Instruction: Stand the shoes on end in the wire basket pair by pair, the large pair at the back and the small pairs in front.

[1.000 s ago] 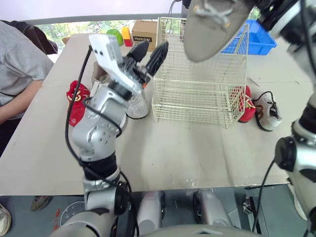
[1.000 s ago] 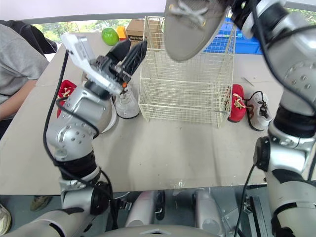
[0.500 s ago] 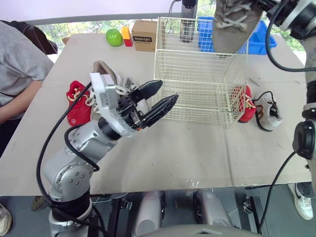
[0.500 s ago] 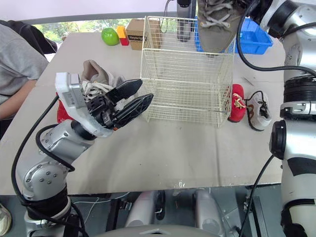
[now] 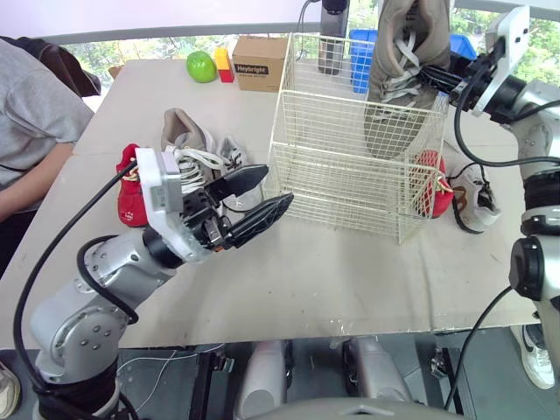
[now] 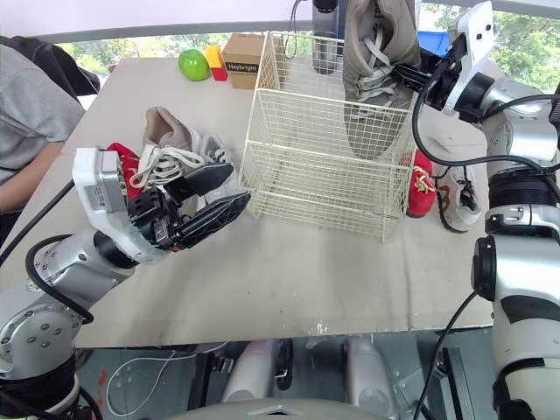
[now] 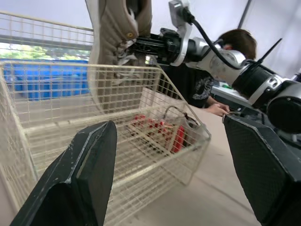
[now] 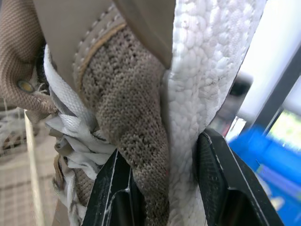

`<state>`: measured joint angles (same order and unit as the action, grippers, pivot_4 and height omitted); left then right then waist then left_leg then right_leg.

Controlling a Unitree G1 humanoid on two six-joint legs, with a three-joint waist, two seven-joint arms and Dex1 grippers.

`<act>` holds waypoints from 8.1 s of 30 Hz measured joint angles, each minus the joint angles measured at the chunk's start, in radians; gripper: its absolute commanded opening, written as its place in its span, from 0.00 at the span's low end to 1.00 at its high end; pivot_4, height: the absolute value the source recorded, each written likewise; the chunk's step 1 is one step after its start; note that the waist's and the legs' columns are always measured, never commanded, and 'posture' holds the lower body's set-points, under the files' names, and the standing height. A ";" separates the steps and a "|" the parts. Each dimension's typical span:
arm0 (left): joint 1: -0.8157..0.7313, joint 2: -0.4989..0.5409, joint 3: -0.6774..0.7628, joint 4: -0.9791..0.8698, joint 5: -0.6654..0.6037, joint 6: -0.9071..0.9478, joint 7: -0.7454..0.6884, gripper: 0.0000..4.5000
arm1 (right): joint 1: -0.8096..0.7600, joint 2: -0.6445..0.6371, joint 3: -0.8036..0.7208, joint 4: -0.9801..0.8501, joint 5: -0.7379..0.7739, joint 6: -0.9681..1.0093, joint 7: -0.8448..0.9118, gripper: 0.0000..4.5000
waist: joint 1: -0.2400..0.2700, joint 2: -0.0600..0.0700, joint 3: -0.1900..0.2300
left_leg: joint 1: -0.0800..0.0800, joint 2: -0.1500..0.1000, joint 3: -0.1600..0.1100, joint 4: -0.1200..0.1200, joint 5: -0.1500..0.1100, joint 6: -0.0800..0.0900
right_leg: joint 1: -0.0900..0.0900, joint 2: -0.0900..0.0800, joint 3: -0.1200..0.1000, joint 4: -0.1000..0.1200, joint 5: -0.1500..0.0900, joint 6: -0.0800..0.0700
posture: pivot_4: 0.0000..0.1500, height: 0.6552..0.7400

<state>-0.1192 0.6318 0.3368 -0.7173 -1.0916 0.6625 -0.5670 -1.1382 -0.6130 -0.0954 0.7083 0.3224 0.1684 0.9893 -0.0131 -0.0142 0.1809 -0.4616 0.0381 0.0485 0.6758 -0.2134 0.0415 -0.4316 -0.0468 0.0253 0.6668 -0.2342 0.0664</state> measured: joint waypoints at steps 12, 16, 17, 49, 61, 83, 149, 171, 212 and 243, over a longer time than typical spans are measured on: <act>0.021 0.029 0.032 0.042 0.011 -0.041 -0.025 0.86 | 0.281 0.010 -0.099 -0.452 0.122 0.269 -0.150 0.90 | 0.021 -0.002 -0.002 | 0.016 0.000 0.001 -0.004 0.000 0.000 | 0.019 -0.003 -0.003 -0.007 -0.002 -0.005 | 1.00 1.00; -0.001 0.017 0.002 0.068 0.027 -0.045 -0.019 0.86 | 0.302 -0.018 -0.103 -0.524 0.118 0.294 -0.195 0.90 | 0.024 -0.002 -0.002 | 0.016 0.000 0.001 -0.005 0.000 0.000 | 0.018 -0.002 -0.003 -0.007 -0.002 -0.005 | 1.00 1.00; -0.004 0.017 -0.003 0.073 0.032 -0.045 -0.018 0.86 | 0.309 -0.025 -0.109 -0.551 0.119 0.307 -0.206 0.90 | 0.024 -0.002 -0.001 | 0.016 0.000 0.001 -0.005 0.000 0.000 | 0.018 -0.002 -0.003 -0.007 -0.002 -0.005 | 1.00 1.00; 0.041 -0.038 -0.054 0.060 0.088 -0.092 0.049 0.86 | 0.227 0.346 -0.033 -0.902 -0.029 0.624 -0.873 0.01 | 0.002 -0.002 -0.001 | 0.012 0.001 0.000 -0.008 0.000 0.000 | 0.011 -0.002 -0.002 -0.006 0.000 -0.001 | 1.00 1.00; 0.022 -0.037 -0.062 0.084 0.088 -0.099 0.024 0.86 | 0.151 0.487 -0.224 -0.984 0.039 0.768 -1.119 0.01 | 0.002 -0.001 -0.001 | 0.010 0.000 0.000 -0.008 0.000 0.000 | 0.010 -0.002 -0.003 -0.007 0.000 -0.001 | 1.00 1.00; 0.033 -0.038 -0.071 0.099 0.107 -0.102 0.005 0.86 | 0.216 0.334 -0.279 -0.928 0.147 0.922 -0.999 0.28 | -0.002 -0.002 -0.002 | 0.014 0.000 0.000 -0.008 0.000 0.000 | 0.013 -0.002 -0.002 -0.007 -0.002 -0.005 | 1.00 1.00; 0.007 -0.021 -0.072 0.120 0.148 -0.136 -0.049 0.86 | 0.136 -0.016 0.010 -0.871 -0.002 0.788 -0.645 0.23 | 0.003 -0.002 -0.001 | 0.011 0.001 0.001 -0.010 0.000 0.000 | 0.009 -0.002 0.001 -0.009 -0.002 -0.005 | 1.00 1.00; 0.001 -0.030 -0.068 0.145 0.143 -0.127 -0.042 0.86 | 0.474 -0.119 -0.268 -1.026 0.118 0.700 -0.500 0.94 | 0.004 -0.002 -0.001 | 0.011 0.000 0.001 -0.010 0.000 0.000 | 0.010 -0.001 0.001 -0.009 -0.001 -0.002 | 1.00 1.00; -0.424 0.339 -0.095 0.806 0.251 0.362 0.220 0.86 | 0.761 0.053 0.125 -1.366 0.402 0.415 -0.191 0.99 | 0.004 -0.008 -0.003 | 0.013 0.000 0.001 -0.010 0.001 -0.003 | 0.012 -0.002 -0.008 -0.007 -0.002 -0.005 | 1.00 1.00; -1.015 0.221 -0.421 1.854 0.913 0.008 -0.430 0.32 | 0.887 -0.048 0.043 -1.529 0.490 0.440 -0.343 1.00 | 0.029 -0.010 -0.005 | 0.013 0.000 0.001 -0.006 0.001 -0.002 | 0.014 -0.003 -0.009 -0.006 -0.003 -0.005 | 1.00 1.00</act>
<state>-1.1338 0.8527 -0.0840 1.1365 -0.1784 0.6705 -0.9972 -0.2511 -0.6609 -0.0523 -0.8206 0.8127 0.6079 0.6459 0.0157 -0.0245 0.1758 -0.4488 0.0386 0.0490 0.6695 -0.2122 0.0394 -0.4172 -0.0496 0.0164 0.6613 -0.2367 0.0610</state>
